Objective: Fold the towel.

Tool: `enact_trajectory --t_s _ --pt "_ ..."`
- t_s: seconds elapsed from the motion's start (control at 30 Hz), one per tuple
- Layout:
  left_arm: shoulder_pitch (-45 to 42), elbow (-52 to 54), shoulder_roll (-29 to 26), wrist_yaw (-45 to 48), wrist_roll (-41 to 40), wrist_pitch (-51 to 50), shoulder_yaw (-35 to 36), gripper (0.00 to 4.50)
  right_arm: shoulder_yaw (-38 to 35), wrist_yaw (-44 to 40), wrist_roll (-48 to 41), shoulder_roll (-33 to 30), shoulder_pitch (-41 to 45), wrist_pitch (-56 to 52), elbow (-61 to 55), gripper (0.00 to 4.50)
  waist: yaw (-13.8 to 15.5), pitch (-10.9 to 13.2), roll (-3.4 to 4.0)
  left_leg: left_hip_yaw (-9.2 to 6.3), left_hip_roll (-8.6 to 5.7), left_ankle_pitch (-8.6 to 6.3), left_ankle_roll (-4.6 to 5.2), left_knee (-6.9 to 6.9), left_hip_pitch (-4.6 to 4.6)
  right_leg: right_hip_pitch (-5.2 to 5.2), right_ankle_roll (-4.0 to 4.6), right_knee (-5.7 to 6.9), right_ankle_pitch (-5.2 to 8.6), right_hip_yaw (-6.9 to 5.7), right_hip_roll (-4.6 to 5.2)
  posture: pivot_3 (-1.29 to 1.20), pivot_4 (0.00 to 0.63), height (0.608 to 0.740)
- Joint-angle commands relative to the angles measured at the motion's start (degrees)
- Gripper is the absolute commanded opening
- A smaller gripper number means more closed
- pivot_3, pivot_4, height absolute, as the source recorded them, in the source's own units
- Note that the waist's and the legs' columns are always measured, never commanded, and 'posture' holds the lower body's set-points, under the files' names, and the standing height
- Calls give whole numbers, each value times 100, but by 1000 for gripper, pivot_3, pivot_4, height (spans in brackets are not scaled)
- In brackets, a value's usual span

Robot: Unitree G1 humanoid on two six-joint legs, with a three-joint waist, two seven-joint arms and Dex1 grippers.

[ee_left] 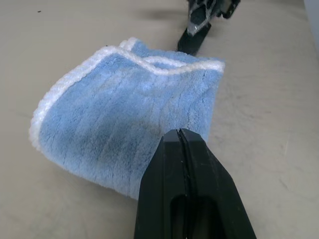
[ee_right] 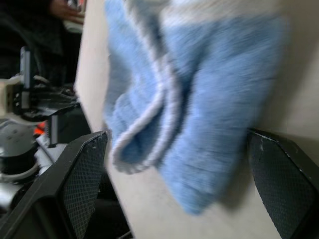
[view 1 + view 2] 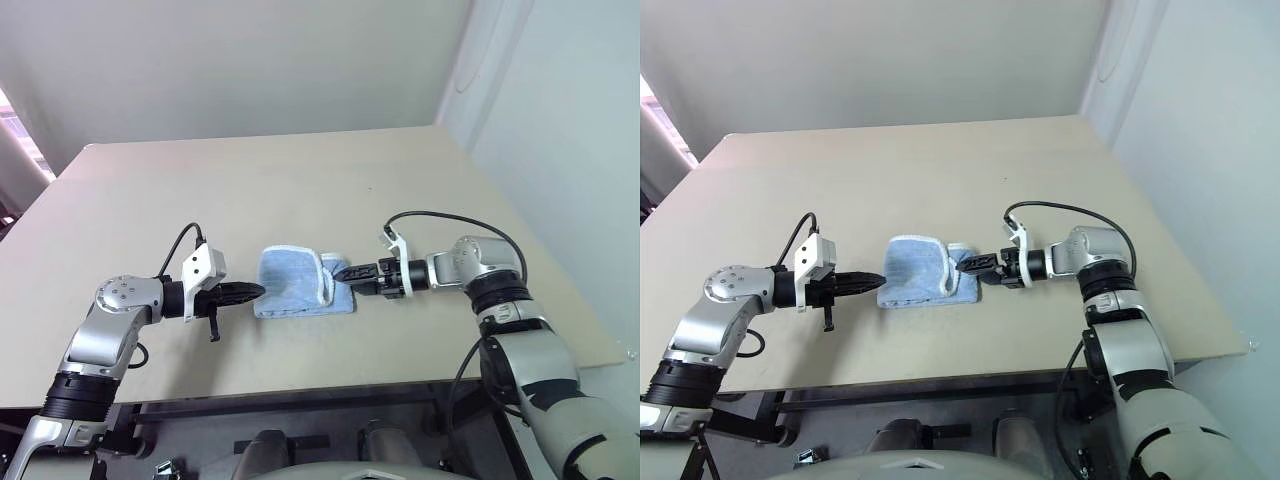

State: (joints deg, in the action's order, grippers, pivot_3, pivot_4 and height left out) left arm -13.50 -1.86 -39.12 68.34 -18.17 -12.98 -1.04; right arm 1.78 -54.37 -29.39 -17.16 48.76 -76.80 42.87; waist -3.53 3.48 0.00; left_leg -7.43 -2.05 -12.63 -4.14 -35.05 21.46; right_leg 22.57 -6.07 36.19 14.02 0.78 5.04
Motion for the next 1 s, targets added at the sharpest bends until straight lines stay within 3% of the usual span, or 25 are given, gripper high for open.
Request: enact_trajectory --t_s 0.03,0.47,0.7,0.9,1.0 --pt "-117 50 -12 -29 -9 118 18 0 -150 71 -114 175 197 -49 -124 4475 -27 0 0 0 0 0 0 0 1 0 -1 0 0 0 0 0 0 731" --pt "-145 -123 59 -90 103 317 -41 0 -341 672 245 707 492 459 823 4475 -72 1 1 -3 2 0 0 0 -10 -1 6 3 -4 4 -7 0 0 731" --pt "-152 -227 42 -123 128 392 12 0 286 201 474 634 426 397 550 2115 -69 1 3 -15 2 0 0 -1 -9 5 13 6 -9 8 -15 0 0 731" --pt "-205 -329 62 -161 117 421 23 0 149 198 403 641 539 187 455 11 -62 1 2 -14 1 -1 0 12 0 20 -5 5 -19 13 -18 0 0 731" --pt "-246 -386 34 -140 55 395 90 0 -33 123 227 578 507 3 260 11 -51 2 4 -14 1 -1 0 6 0 18 12 5 -10 13 -19 0 0 731"
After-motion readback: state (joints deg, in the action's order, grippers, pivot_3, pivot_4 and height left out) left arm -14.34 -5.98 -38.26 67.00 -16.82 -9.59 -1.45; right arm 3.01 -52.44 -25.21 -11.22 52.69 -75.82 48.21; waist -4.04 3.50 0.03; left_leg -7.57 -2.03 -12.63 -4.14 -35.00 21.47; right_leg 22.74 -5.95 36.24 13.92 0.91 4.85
